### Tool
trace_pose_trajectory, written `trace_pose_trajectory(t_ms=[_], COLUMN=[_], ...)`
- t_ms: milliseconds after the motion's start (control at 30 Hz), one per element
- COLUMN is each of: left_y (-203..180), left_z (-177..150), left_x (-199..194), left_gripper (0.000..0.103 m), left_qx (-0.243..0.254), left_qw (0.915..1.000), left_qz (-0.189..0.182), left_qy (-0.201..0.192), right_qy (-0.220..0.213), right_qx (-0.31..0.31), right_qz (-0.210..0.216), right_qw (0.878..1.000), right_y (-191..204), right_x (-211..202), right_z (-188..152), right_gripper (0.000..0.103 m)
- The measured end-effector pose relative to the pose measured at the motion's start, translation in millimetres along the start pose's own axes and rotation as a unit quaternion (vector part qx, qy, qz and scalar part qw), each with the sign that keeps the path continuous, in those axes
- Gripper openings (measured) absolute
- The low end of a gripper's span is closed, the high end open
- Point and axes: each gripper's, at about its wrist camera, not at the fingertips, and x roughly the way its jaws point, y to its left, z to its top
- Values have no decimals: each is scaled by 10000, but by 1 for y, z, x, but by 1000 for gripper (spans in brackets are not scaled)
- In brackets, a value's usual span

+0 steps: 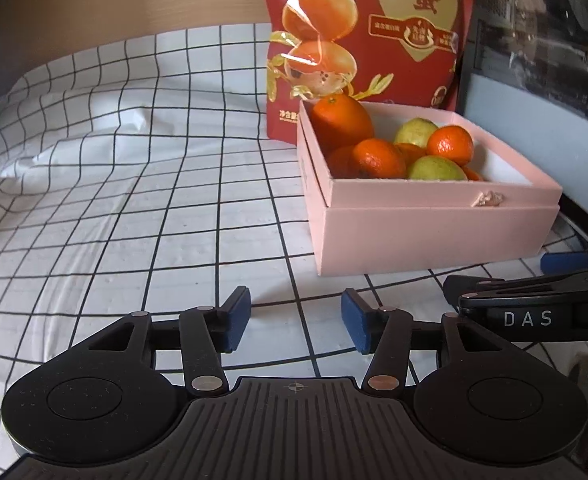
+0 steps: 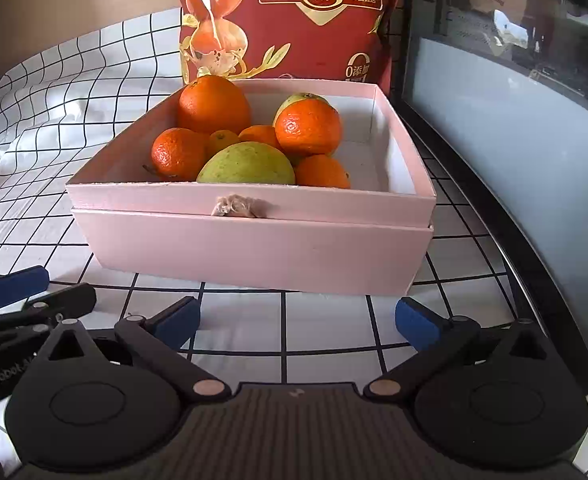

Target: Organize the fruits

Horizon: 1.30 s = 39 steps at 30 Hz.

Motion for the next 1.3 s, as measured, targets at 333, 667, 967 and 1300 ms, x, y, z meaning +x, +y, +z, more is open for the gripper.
trace_pose_trajectory(t_ms=[333, 667, 967, 1300], left_y=[3, 4, 4, 5], left_z=[0, 0, 0, 0], left_x=[1, 1, 0, 0], left_gripper=[56, 56, 56, 55], left_qx=[-22, -22, -30, -44], left_qw=[10000, 10000, 10000, 10000], left_qz=[-15, -16, -22, -32], left_qy=[1, 0, -1, -6], right_qy=[-251, -251, -251, -252], right_qx=[25, 32, 32, 32], right_qz=[-39, -41, -41, -41], right_qw=[9997, 9997, 9997, 9997], right_y=[0, 0, 0, 0], right_x=[-4, -4, -4, -4], right_z=[-9, -9, -9, -9], right_gripper=[103, 103, 103, 103])
